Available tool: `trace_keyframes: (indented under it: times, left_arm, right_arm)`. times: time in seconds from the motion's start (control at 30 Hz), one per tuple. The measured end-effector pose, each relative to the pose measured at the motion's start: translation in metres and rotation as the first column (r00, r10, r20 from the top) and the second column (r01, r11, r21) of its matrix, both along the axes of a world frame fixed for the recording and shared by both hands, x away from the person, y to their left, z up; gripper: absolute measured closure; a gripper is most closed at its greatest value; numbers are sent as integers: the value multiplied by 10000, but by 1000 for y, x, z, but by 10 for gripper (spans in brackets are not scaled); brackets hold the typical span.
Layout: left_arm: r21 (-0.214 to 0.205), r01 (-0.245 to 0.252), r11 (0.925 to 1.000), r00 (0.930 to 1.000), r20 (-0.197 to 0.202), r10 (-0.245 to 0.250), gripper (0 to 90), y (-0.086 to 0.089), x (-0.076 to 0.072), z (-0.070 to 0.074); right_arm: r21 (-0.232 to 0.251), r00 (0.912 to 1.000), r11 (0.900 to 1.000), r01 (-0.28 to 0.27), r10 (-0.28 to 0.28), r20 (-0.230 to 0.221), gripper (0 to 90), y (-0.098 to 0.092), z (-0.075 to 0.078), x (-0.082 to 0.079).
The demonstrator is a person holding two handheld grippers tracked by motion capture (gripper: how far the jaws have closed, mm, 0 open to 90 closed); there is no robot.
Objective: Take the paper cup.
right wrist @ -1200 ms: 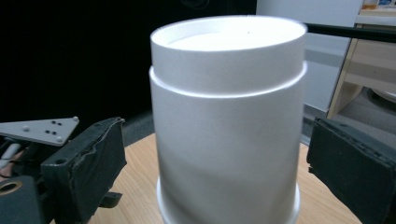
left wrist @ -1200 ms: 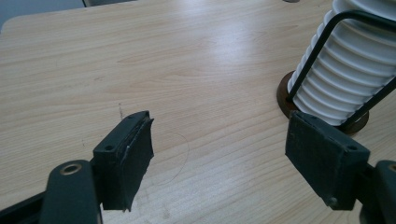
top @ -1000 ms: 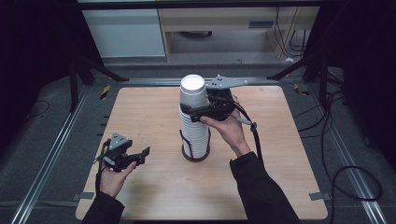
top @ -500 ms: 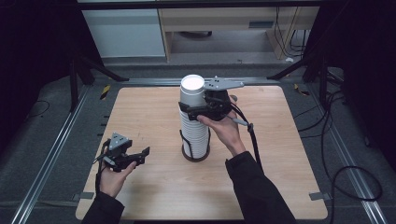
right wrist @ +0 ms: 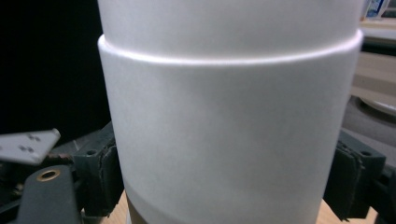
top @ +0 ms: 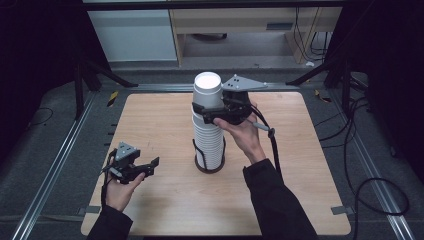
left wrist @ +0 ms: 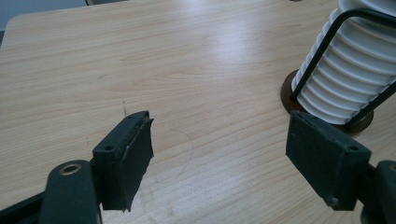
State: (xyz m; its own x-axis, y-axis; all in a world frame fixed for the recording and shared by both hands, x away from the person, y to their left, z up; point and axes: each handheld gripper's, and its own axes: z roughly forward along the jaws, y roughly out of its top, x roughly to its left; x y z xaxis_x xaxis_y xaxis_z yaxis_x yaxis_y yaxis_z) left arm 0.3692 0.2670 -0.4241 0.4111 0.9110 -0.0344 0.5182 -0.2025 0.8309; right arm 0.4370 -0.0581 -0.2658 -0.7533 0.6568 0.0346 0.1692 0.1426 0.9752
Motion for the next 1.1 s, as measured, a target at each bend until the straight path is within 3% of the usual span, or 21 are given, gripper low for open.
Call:
trace_keyframes:
  times: [0.17, 0.27, 0.7, 0.87, 1.1]
  left_arm:
    - [46, 76, 10000, 10000, 8, -76, 221, -2, -1, 1]
    - [30, 67, 10000, 10000, 32, -68, 220, -1, -1, 2]
    - [-36, 28, 10000, 10000, 86, -27, 215, 1, -2, 4]
    - [-48, 20, 10000, 10000, 27, -20, 216, 1, -1, 3]
    - [-25, 105, 9999, 9999, -15, -105, 217, 0, -2, 4]
  right_arm:
    - [-350, 9999, 9994, 72, -67, 158, 169, 0, 17, -2]
    - [-119, 9997, 9999, -8, 11, 244, 171, -1, 26, -3]
    - [25, 9957, 10000, 24, -26, 925, 175, -7, 62, -11]
    - [96, 9925, 9999, 64, -75, 1216, 174, -23, 77, -18]
    - [-98, 9894, 9996, 247, -230, 1435, 173, -46, 87, -28]
